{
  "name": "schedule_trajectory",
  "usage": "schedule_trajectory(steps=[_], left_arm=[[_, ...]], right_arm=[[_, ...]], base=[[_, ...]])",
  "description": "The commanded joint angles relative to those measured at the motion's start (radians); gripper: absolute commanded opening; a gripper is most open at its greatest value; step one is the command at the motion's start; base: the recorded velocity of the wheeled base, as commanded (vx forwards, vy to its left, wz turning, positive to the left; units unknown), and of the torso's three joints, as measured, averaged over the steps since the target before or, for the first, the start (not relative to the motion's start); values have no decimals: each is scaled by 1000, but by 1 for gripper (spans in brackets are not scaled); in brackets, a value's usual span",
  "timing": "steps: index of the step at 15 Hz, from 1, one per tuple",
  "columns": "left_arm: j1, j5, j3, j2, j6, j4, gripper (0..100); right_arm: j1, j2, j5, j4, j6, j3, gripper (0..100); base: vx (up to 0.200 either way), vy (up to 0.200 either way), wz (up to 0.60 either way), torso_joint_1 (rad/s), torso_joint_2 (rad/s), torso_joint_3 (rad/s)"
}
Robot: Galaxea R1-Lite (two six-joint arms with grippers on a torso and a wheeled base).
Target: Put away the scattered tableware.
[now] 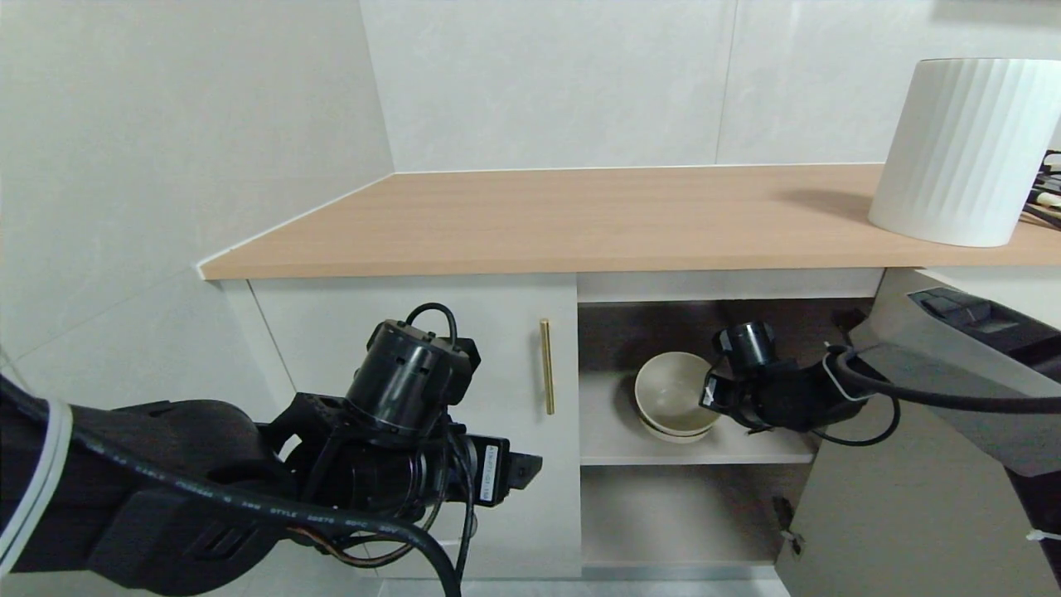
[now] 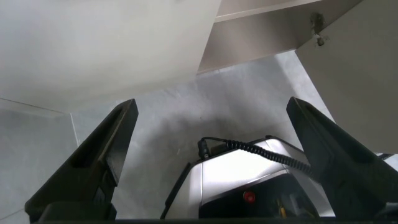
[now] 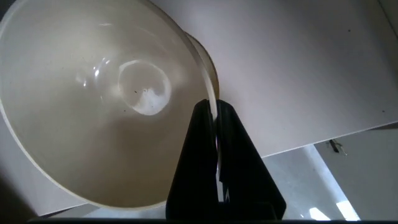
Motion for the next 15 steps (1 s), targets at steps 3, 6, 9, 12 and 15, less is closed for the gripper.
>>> schedule_trajectory(steps=[3, 6, 9, 12, 15], left_arm=[[0, 1, -1, 2, -1, 0, 100], [0, 1, -4, 0, -8, 0, 100], [34, -1, -17, -57, -44, 0, 100], [75, -2, -14, -190, -37, 6, 100], [120, -6, 13, -351, -37, 67, 100]], right_arm=[[3, 8, 1, -1, 0, -1, 100], [8, 1, 3, -1, 0, 4, 100], [21, -107, 21, 32, -1, 65, 100], [66, -317, 130, 154, -9, 182, 100], [158, -597, 169, 315, -23, 335, 100]], base=[[0, 0, 0, 0, 0, 0], [0, 0, 0, 0, 0, 0], [0, 0, 0, 0, 0, 0], [0, 0, 0, 0, 0, 0], [0, 0, 0, 0, 0, 0]])
